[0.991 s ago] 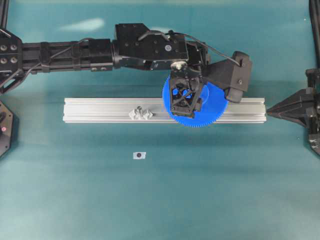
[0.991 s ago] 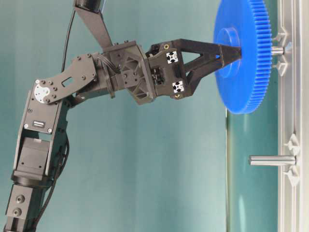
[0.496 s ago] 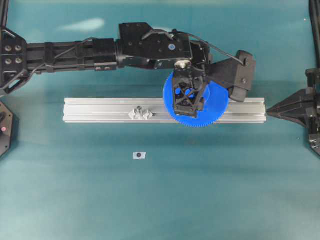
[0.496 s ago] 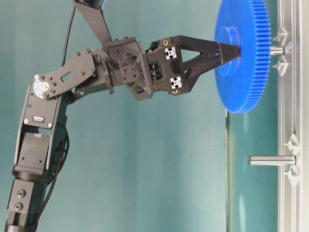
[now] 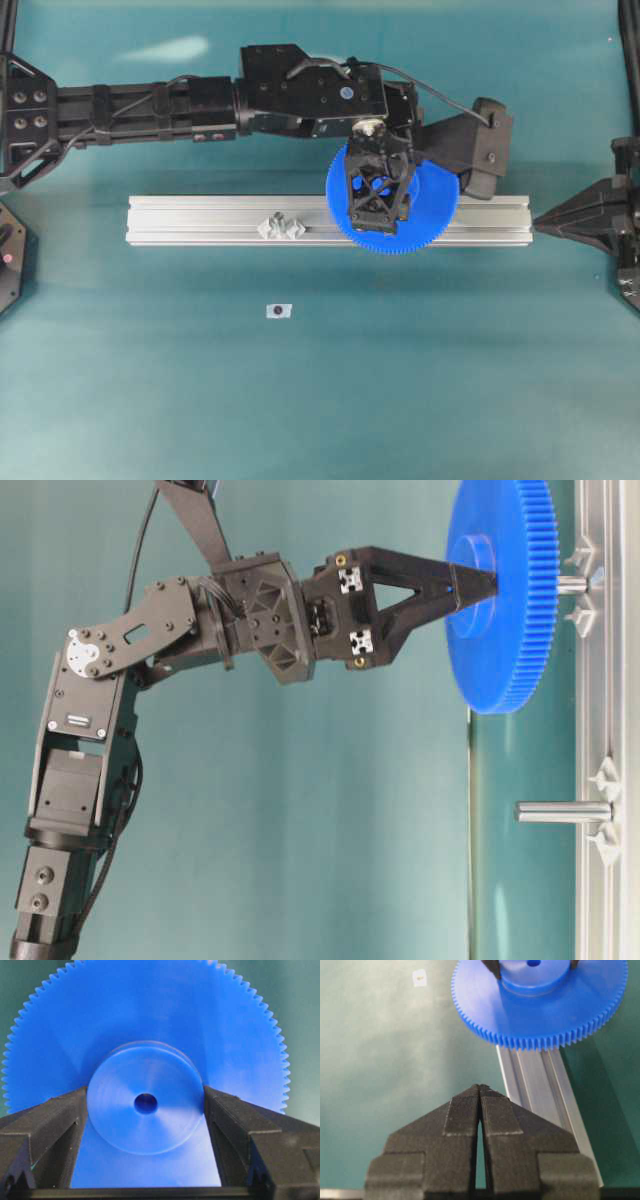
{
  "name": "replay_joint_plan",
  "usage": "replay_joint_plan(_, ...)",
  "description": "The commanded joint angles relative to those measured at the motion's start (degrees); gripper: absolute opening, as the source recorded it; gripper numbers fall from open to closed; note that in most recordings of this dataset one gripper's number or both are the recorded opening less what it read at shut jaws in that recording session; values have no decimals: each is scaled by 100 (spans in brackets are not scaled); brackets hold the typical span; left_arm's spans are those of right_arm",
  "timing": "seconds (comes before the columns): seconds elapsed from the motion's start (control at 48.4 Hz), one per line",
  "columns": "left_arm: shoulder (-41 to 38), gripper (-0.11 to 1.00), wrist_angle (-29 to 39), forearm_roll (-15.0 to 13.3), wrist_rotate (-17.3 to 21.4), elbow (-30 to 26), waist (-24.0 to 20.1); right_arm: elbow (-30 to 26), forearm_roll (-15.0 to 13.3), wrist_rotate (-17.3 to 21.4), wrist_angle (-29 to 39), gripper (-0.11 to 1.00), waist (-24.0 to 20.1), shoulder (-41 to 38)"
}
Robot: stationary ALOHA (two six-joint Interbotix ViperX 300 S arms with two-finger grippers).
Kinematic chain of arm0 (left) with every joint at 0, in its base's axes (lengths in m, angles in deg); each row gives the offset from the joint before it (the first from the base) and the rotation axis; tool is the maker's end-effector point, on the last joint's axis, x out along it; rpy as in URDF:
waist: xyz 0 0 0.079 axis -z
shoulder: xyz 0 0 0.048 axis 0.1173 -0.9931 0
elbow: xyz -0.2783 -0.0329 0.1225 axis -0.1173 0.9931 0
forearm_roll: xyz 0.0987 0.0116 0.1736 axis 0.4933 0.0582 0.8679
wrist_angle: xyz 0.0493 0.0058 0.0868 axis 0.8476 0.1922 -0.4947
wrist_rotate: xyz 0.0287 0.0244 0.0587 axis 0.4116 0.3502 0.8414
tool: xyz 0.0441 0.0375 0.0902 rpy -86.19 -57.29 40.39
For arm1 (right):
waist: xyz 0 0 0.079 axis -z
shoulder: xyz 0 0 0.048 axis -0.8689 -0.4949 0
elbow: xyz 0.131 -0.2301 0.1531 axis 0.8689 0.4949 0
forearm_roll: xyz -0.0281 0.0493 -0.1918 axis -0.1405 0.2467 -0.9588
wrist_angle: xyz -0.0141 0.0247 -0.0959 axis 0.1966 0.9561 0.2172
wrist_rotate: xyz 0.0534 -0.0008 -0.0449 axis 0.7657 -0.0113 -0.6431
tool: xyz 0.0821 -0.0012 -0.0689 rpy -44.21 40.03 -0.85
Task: Insert the large gear onto the shaft.
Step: 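Open the left gripper and lift it off the seated gear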
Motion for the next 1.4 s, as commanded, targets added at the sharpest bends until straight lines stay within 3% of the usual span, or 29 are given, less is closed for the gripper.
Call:
replay_joint_plan(0.0,141,83,-53,35,-18,-229,-18,-62,-9,97,-35,5,9,-35)
replay_joint_plan(0.103,105,88,-62,35,-26,-229,0,-53,0,114,-35,5,0,-35)
replay_joint_plan(0.289,132,88,-62,35,-35,-264,35,-62,0,123,-35,5,0,-26)
replay_joint_plan(0.723,97,88,123,26,-44,-914,193,-70,-9,123,-35,5,9,-9)
replay_joint_plan(1.384,26,88,422,35,-158,-870,193,-62,0,123,-35,5,9,0)
